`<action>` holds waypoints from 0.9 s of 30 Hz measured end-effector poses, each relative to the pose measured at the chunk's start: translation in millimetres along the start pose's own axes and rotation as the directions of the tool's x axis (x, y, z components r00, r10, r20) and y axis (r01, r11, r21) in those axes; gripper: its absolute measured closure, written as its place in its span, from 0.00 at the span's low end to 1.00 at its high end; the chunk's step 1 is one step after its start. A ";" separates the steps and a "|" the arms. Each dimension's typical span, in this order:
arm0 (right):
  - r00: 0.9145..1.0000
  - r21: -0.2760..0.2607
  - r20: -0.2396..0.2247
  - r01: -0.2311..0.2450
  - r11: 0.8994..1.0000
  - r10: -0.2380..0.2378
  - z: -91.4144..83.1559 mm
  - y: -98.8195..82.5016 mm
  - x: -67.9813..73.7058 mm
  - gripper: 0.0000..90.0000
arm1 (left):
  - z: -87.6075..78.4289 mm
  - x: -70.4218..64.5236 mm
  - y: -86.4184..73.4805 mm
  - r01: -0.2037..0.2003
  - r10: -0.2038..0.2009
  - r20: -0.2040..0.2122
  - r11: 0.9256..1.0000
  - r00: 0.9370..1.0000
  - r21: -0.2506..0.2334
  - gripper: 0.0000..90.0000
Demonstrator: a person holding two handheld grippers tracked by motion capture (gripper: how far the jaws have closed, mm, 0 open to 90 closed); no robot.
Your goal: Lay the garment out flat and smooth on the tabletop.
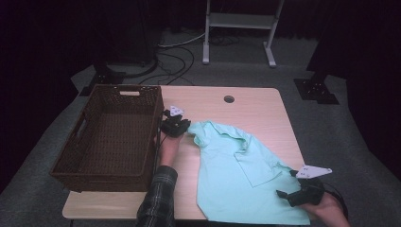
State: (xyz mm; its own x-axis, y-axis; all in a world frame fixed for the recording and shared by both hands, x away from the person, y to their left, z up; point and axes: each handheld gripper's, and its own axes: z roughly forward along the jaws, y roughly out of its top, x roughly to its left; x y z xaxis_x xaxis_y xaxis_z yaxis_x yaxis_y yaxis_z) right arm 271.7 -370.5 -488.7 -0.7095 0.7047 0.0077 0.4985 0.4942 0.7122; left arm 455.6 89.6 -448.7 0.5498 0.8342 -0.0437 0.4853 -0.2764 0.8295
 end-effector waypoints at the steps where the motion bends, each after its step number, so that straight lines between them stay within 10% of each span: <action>1: 1.000 0.000 0.000 0.000 1.000 0.000 0.0 0.0 0.0 0.00 | -0.2 -0.2 -0.6 0.000 0.000 -0.002 1.000 1.000 -0.003 0.83; 13: 1.000 -0.001 0.001 -0.004 1.000 0.004 0.4 0.4 0.2 0.00 | -10.5 -23.8 8.0 0.014 -0.011 0.122 1.000 0.992 -0.024 0.36; 27: 1.000 0.001 0.001 -0.006 1.000 0.006 0.7 0.8 0.3 0.00 | -18.7 -75.2 7.3 -0.091 0.090 0.215 0.996 0.972 -0.009 0.16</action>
State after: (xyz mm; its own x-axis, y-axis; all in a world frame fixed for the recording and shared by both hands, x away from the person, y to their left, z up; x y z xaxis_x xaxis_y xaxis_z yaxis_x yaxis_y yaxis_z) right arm 272.2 -369.5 -488.6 -0.7063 0.7079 0.0112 0.5029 0.4906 0.7116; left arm 405.1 33.8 -429.0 0.7247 0.6835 -0.0872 0.4272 -0.3465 0.8351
